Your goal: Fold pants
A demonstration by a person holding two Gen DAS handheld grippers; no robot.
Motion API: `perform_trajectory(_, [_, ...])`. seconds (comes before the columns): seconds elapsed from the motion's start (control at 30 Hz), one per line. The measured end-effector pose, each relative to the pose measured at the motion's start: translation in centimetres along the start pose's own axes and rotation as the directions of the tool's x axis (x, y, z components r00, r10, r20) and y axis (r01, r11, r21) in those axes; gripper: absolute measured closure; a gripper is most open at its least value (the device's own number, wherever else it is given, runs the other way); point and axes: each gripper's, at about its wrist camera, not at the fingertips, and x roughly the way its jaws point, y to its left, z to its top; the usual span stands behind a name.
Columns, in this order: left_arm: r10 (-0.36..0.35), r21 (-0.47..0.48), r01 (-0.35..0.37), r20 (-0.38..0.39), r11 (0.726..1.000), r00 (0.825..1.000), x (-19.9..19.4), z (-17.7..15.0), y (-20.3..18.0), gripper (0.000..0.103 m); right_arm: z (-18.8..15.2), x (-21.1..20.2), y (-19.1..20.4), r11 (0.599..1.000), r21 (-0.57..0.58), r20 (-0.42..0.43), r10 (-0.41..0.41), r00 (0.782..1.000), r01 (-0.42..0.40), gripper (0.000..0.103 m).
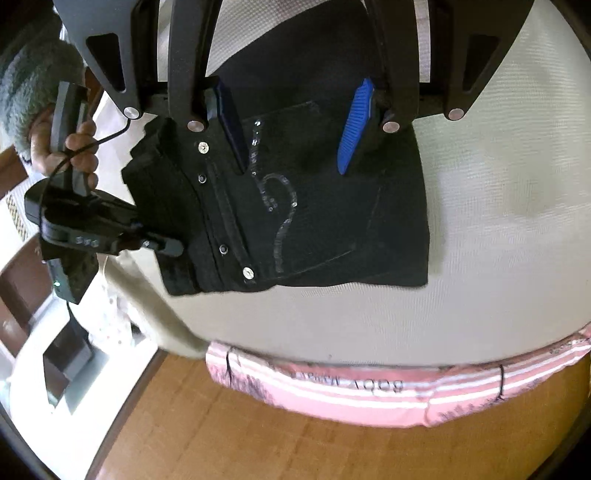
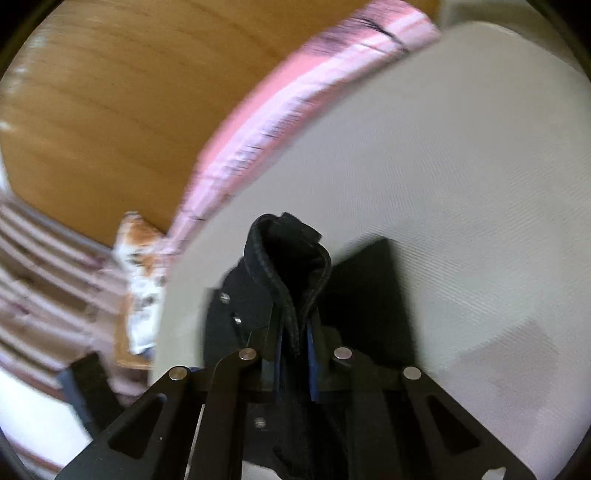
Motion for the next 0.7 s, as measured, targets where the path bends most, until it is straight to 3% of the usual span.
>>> perform_trajectory(0.1, [0.005, 0.040, -0.004, -0.045, 0.999, 0.999, 1.4, -0.8, -0.1, 0.051, -0.7, 0.8, -2.1, 0.999, 0.022, 0.007, -0.032, 0.999, 0.032, 0.091])
perform_trajectory(0.23, [0.052, 0.083, -0.046, -0.076, 0.995, 0.996, 2.9, -1.6, -0.2, 0.051, -0.5, 0.9, -2.0, 0.998, 0.020, -0.015, -0.054, 0.998, 0.055, 0.073])
perform_trajectory(0.67, [0.040, 0.104, -0.030, -0.094, 0.994, 0.995, 0.6, -3.8, -1.5, 0.050, -6.2, -3.7, -0.4, 0.989, -0.057, -0.046, -0.138, 0.989, 0.135, 0.072])
perform_trajectory(0.7, [0.041, 0.108, -0.031, -0.093, 0.994, 0.995, 0.5, -4.0, -1.7, 0.050, -6.6, -3.8, 0.0, 0.987, -0.081, -0.044, -0.145, 0.988, 0.141, 0.078])
